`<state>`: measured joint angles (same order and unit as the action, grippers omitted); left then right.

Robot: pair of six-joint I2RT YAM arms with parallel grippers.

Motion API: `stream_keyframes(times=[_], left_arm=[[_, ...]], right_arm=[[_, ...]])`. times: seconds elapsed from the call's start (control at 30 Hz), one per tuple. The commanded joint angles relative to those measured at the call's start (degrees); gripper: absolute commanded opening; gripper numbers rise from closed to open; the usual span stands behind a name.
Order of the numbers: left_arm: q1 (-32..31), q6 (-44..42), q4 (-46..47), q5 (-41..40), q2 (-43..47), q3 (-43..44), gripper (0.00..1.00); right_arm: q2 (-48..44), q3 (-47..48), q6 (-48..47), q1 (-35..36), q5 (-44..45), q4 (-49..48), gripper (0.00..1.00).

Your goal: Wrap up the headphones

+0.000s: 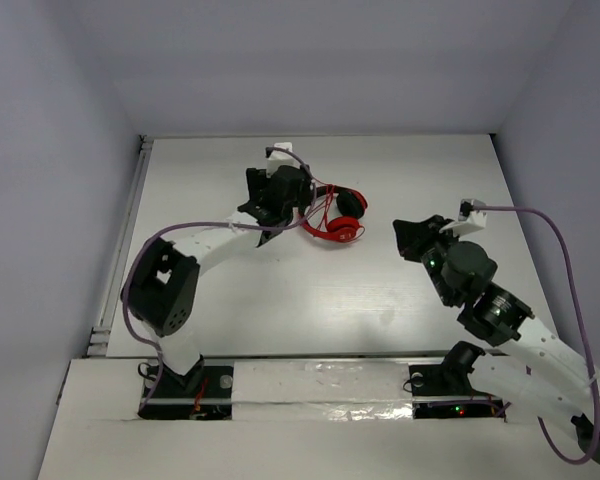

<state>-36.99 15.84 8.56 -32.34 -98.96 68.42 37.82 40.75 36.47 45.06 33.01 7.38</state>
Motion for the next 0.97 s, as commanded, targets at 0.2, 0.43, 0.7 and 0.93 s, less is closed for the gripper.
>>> stream_keyframes(times=[0.2, 0.43, 0.7, 0.93], left_arm=[[0.78, 6.84, -5.91, -2.57, 24.84, -4.96, 0.99], [0.78, 6.22, -10.56, 5.88, 42.60, -8.74, 0.99], [1.31, 6.93, -16.29, 6.32, 50.61, -11.38, 0.99], [1.31, 5.96, -15.05, 5.97, 54.13, -14.64, 0.99]], right_arm=[[-6.78, 5.56, -3.51, -0.06, 3.63, 3.25, 0.00], [-12.68, 5.92, -3.86, -0.06, 6.36, 8.70, 0.46], [-12.69, 4.25, -0.61, -0.06, 8.56, 11.26, 0.75], [-8.56, 5.91, 0.27, -0.06, 7.59, 8.53, 0.76]])
